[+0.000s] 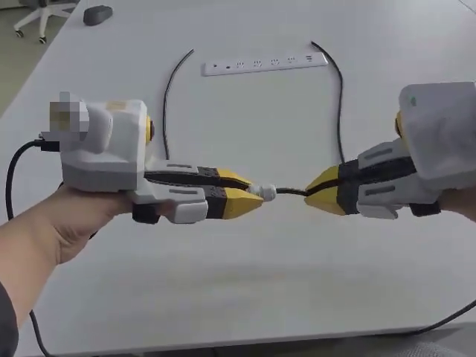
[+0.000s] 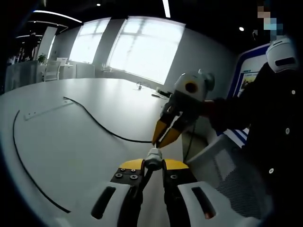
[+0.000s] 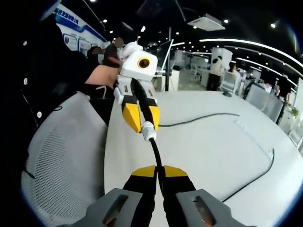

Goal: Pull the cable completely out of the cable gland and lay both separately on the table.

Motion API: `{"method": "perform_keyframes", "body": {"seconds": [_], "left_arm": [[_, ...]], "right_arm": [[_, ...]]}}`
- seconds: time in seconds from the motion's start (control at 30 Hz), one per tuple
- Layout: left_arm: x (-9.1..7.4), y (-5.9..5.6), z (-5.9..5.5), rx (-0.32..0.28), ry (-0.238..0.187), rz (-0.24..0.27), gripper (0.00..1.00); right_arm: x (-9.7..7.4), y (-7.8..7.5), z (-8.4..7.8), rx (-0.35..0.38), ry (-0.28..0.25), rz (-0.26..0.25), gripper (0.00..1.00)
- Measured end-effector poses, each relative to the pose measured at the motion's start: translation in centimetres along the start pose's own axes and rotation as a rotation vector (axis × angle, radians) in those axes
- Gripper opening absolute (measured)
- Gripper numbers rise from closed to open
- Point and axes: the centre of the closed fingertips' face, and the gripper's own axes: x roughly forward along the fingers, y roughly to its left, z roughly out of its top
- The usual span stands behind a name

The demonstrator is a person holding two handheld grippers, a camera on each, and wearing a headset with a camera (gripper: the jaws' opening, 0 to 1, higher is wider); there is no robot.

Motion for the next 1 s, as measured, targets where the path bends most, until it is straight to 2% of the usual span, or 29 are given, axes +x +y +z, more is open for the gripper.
{"method": "perform_keyframes", "body": {"seconds": [0.2,0.27,0.6,0.7,0.73,0.87,1.0], "left_arm": [[0.3,0.1,0.2,0.004,-0.001,-0.003,0.15],[0.4,0.1,0.2,0.004,0.002,-0.005,0.15],[0.2,0.5,0.1,0.006,0.004,0.008,0.15],[0.1,0.5,0.0,0.004,0.006,0.01,0.15],[0.1,0.5,0.0,0.004,0.006,0.009,0.15],[0.1,0.6,0.0,0.002,0.006,0.012,0.15],[0.2,0.5,-0.1,0.002,0.009,0.01,0.15]], "right_arm": [[-1.1,-1.0,-1.4,0.08,-0.001,-0.085,0.0],[-1.3,-1.1,-1.8,0.096,0.0,-0.1,0.0],[-3.8,-3.8,-5.9,0.218,0.047,-0.245,0.0],[-4.5,-4.2,-6.6,0.238,0.036,-0.255,0.0],[-4.8,-4.5,-7.0,0.266,0.035,-0.274,0.0],[-5.5,-5.3,-8.2,0.302,0.059,-0.314,0.0],[-5.5,-5.4,-9.1,0.315,0.087,-0.326,0.0]]}}
